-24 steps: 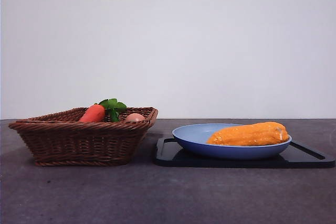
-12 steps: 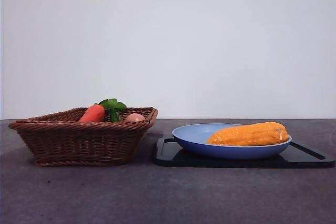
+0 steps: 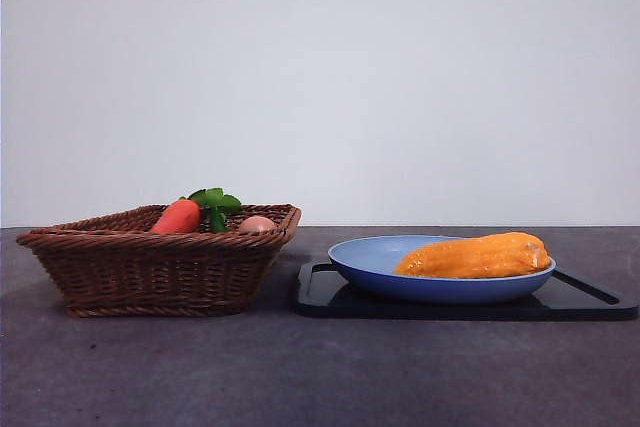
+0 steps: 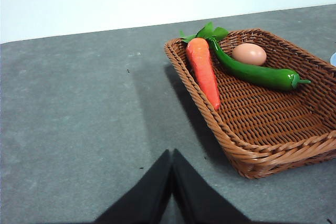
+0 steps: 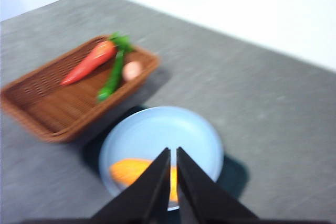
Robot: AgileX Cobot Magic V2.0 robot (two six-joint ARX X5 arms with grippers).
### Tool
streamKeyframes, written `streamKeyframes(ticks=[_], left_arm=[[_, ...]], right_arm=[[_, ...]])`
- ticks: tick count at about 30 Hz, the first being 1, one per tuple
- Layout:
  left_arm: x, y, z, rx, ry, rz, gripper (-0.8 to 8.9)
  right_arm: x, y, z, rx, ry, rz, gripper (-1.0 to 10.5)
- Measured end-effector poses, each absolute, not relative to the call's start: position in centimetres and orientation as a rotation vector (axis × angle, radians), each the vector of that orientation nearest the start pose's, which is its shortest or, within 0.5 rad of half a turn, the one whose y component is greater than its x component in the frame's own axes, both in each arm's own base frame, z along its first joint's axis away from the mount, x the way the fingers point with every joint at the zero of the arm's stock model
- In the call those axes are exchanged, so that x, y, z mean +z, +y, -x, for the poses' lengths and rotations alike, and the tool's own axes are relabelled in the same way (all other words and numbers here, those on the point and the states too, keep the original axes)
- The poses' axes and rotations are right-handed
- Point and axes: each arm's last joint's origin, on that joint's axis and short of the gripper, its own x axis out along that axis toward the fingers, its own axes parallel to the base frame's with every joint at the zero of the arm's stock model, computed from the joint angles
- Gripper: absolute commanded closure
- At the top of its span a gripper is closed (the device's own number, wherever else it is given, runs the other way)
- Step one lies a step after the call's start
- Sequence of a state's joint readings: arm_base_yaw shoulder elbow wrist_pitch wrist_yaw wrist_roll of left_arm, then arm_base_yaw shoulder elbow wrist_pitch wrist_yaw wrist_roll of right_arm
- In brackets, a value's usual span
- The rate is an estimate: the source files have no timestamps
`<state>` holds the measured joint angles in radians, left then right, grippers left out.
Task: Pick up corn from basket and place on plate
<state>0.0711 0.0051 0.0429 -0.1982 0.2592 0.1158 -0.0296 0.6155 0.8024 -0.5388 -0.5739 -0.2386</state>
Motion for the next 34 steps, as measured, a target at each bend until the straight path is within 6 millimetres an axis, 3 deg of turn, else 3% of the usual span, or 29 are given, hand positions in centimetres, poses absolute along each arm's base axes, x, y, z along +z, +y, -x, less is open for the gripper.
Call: streamKeyframes(ticks=[8, 19, 26, 34], left_arm=[[15.9, -0.1, -9.3, -0.197, 0.148, -0.089, 8.1], [15.9, -0.1, -9.3, -0.197, 0.147, -0.089, 8.1], [15.9, -0.1, -9.3, -0.196, 0.148, -0.089, 8.1], [15.9, -0.1, -9.3, -0.197, 0.148, -0.089, 8.1]], right_arm=[[27.0, 0.6, -10.3, 0.442, 0.099, 0.184, 9.5], [18.8, 0.2, -9.6, 0.24, 0.101, 0.049, 9.5], [16.5, 0.0, -9.6, 0.137, 0.097, -0.015, 9.5], [15.3, 0.0, -9.6, 0.14, 0.145, -0.027, 9.5]])
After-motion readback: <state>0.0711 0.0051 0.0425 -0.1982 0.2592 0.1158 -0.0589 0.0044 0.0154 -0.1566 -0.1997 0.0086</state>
